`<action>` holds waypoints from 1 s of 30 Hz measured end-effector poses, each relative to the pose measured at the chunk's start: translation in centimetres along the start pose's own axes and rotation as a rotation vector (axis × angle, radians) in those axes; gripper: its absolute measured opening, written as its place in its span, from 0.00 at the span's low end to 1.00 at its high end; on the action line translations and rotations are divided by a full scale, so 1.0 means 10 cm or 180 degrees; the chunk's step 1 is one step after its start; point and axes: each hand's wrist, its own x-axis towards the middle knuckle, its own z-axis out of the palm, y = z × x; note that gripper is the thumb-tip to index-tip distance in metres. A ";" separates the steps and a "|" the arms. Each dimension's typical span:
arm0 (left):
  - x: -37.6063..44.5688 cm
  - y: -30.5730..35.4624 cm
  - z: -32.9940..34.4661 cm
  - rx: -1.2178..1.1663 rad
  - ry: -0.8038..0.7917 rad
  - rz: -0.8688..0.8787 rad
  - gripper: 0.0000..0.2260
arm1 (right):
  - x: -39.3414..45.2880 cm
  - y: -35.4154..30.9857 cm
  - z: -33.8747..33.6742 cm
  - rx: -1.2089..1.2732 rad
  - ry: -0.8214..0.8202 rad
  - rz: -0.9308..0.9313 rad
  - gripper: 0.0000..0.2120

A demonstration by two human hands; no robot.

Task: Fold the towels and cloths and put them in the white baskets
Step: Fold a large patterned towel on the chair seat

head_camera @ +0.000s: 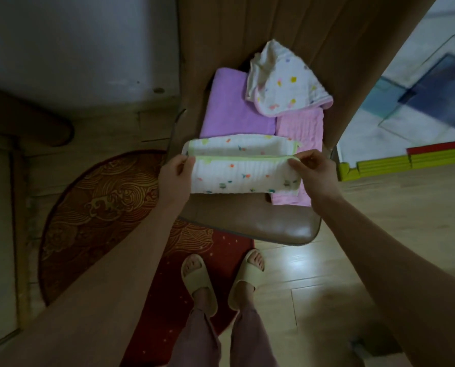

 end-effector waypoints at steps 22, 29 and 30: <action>0.70 -0.24 0.65 -0.0026 0.0992 0.0398 0.09 | 0.72 0.37 0.65 -0.0899 0.0559 -0.0746 0.05; 0.73 -0.12 0.70 0.1390 0.0557 0.1523 0.14 | 0.74 0.43 0.57 -0.2264 0.0692 -0.0653 0.13; 0.76 -0.05 0.74 0.1484 0.0333 0.1757 0.14 | 0.73 0.44 0.55 -0.2261 0.0721 -0.0550 0.14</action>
